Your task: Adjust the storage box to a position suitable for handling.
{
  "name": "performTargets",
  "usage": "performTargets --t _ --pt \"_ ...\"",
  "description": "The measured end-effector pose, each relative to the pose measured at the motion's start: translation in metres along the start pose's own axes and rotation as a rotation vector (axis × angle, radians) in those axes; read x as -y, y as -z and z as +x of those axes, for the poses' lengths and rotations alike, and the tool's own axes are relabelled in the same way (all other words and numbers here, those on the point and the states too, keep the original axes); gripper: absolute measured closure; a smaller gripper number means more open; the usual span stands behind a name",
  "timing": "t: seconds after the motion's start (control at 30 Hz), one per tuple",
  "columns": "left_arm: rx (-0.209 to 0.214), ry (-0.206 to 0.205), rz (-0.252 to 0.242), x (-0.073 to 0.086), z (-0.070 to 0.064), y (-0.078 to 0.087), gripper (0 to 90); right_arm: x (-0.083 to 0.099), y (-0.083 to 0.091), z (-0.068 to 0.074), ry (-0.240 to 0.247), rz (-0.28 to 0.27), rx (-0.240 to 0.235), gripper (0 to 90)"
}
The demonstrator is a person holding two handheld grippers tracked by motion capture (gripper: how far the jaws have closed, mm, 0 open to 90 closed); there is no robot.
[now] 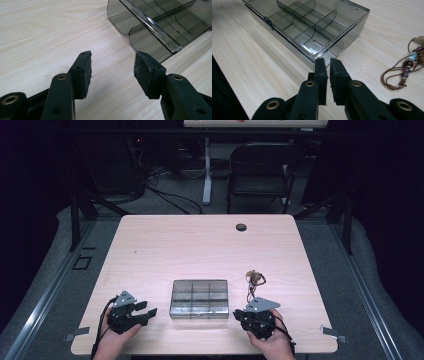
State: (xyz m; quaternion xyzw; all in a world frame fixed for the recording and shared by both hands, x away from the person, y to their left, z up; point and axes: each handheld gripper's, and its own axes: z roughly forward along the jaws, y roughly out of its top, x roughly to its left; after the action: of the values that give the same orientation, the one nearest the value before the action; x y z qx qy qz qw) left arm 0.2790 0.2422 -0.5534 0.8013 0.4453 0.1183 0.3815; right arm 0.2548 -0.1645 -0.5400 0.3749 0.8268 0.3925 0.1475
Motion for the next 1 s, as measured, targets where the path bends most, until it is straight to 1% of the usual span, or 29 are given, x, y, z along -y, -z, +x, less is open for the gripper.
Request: performTargets --t 0.03,0.07,0.1,0.13,0.23,0.27,0.43,0.53,0.57,0.6,0.63,0.83,0.9,0.93,1.0 --pt "0.001 -0.006 0.002 0.000 0.000 0.001 48.3 0.000 0.000 0.000 0.000 0.000 0.000 85.9" --pt "0.001 -0.004 0.004 0.001 0.000 0.001 48.3 0.000 0.000 -0.001 -0.013 -0.006 -0.008 89.2" --pt "0.001 -0.004 0.005 0.001 0.000 0.001 48.3 0.000 0.000 -0.001 -0.013 -0.006 -0.008 89.2" --pt "0.000 -0.001 0.004 0.001 0.000 0.001 48.4 -0.001 -0.001 -0.001 -0.012 0.002 -0.025 90.0" --pt "-0.009 -0.004 -0.001 0.002 -0.001 0.001 48.4 0.000 -0.004 0.000 -0.003 0.017 -0.047 90.0" --pt "-0.007 -0.001 0.000 0.002 -0.002 0.000 48.4 0.000 -0.006 0.001 0.007 0.032 -0.053 90.0" --pt "0.001 -0.010 0.004 0.001 -0.002 0.001 49.0 0.000 -0.012 0.004 0.021 0.047 -0.065 90.0" --pt "0.003 -0.018 0.003 0.001 -0.004 0.000 49.4 -0.001 -0.014 0.005 0.024 0.052 -0.057 90.0" --pt "-0.012 -0.019 -0.007 0.001 -0.005 -0.001 49.3 -0.001 -0.014 0.005 0.024 0.051 -0.058 90.0" --pt "-0.012 -0.019 -0.007 0.001 -0.005 -0.001 49.4 -0.001 -0.015 0.005 0.024 0.051 -0.058 90.0" --pt "0.005 -0.025 0.004 0.000 -0.005 0.000 49.4 -0.001 -0.015 0.005 0.021 0.047 -0.056 90.0" --pt "0.007 -0.027 0.002 0.000 -0.006 -0.001 49.4 0.000 -0.016 0.005 0.021 0.049 -0.056 90.0" --pt "-0.008 -0.027 -0.008 0.001 -0.007 -0.001 49.6 0.000 -0.016 0.004 0.019 0.048 -0.058 90.0" --pt "0.008 -0.029 0.000 0.000 -0.007 -0.001 49.6 0.000 -0.016 0.004 0.019 0.047 -0.058 90.0" --pt "0.009 -0.027 -0.003 0.000 -0.007 0.000 49.7 0.000 -0.015 0.004 0.016 0.043 -0.054 90.0"
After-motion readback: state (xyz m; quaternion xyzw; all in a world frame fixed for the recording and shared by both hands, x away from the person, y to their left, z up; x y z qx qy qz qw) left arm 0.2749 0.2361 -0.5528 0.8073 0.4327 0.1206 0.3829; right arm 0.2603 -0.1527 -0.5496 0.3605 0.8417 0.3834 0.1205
